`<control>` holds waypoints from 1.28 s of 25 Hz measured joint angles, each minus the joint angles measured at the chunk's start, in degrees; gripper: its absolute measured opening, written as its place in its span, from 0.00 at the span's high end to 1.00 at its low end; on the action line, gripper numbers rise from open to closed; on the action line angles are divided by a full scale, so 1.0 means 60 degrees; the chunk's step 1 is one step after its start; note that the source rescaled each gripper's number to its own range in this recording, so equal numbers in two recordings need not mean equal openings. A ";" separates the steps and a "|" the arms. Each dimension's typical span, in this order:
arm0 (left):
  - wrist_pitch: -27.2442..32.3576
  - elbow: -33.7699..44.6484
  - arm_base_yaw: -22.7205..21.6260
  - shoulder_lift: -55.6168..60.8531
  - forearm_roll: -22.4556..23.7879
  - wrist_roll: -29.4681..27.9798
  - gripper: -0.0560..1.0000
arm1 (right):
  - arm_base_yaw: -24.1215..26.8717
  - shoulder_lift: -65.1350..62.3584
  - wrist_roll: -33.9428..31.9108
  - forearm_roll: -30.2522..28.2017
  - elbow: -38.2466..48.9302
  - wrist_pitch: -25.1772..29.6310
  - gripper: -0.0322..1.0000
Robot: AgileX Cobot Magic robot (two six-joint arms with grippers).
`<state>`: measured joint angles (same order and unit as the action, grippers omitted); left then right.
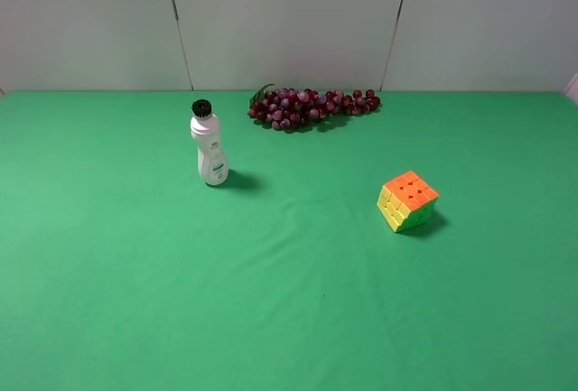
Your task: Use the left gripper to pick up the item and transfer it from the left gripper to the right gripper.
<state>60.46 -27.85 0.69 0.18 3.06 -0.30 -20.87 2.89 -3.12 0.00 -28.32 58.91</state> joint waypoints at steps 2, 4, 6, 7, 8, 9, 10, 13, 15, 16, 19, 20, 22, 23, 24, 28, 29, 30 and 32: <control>0.0000 0.0000 0.0000 0.0000 0.0000 0.0000 0.00 | 0.0065 0.0000 0.0000 0.0000 0.0000 0.0000 0.00; 0.0000 0.0000 0.0000 0.0000 0.0000 0.0000 0.00 | 0.0394 0.0000 0.0000 0.0061 0.0000 -0.0008 0.00; 0.0000 0.0000 0.0000 0.0000 0.0000 0.0000 0.00 | 0.0978 0.0000 0.0000 0.0072 0.0000 -0.0001 0.00; 0.0000 0.0000 0.0000 0.0000 0.0000 0.0000 0.00 | 0.1252 -0.0007 0.0000 0.0072 0.0000 -0.0001 0.00; 0.0000 0.0000 0.0000 0.0000 0.0000 0.0000 0.00 | 0.1594 -0.0053 -0.0004 0.0072 0.0000 -0.0009 0.00; 0.0000 0.0000 0.0000 0.0000 0.0000 0.0000 0.00 | 0.1954 -0.0131 -0.0004 0.0072 0.0000 -0.0009 0.00; 0.0000 0.0000 0.0000 0.0000 0.0000 0.0000 0.00 | 0.2265 -0.0229 -0.0004 0.0072 0.0000 -0.0009 0.00; 0.0000 0.0000 0.0000 0.0000 0.0008 0.0000 0.00 | 0.3357 -0.0511 -0.0004 0.0072 0.0000 -0.0009 0.00; 0.0000 0.0000 0.0000 0.0000 0.0008 0.0000 0.00 | 0.3874 -0.0523 -0.0004 0.0072 0.0000 -0.0009 0.00; 0.0000 0.0000 0.0000 0.0000 0.0008 0.0000 0.00 | 0.4059 -0.0536 -0.0004 0.0072 0.0000 -0.0009 0.00; 0.0000 0.0000 0.0000 0.0000 0.0008 -0.0009 0.00 | 0.4280 -0.0535 -0.0004 0.0090 0.0000 -0.0009 0.00; 0.0000 0.0000 0.0000 0.0000 0.0008 -0.0009 0.00 | 0.4303 -0.0535 -0.0004 0.0100 0.0000 -0.0009 0.00; 0.0000 0.0000 0.0000 0.0000 0.0008 -0.0009 0.00 | 0.4310 -0.0535 -0.0004 0.0113 0.0000 -0.0009 0.00; 0.0000 0.0000 0.0000 0.0000 0.0008 -0.0009 0.00 | 0.4310 -0.0535 -0.0004 0.0113 0.0000 -0.0009 0.00; 0.0000 0.0000 0.0000 0.0000 0.0008 -0.0009 0.00 | 0.4310 -0.0535 -0.0004 0.0113 0.0000 -0.0009 0.00; 0.0000 0.0000 0.0000 0.0000 0.0008 -0.0009 0.00 | 0.4310 -0.0535 -0.0004 0.0113 0.0000 -0.0009 0.00; 0.0000 0.0000 0.0000 0.0000 0.0008 -0.0009 0.00 | 0.4310 -0.0535 -0.0004 0.0113 0.0000 -0.0009 0.00; 0.0000 0.0000 0.0000 0.0000 0.0008 -0.0009 0.00 | 0.4310 -0.0535 -0.0004 0.0113 0.0000 -0.0009 0.00; 0.0000 0.0000 0.0000 0.0000 0.0008 -0.0009 0.00 | 0.4310 -0.0535 -0.0004 0.0113 0.0000 -0.0009 0.00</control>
<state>60.46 -27.85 0.69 0.18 3.11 -0.35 4.99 -0.32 -3.14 0.68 -28.32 58.85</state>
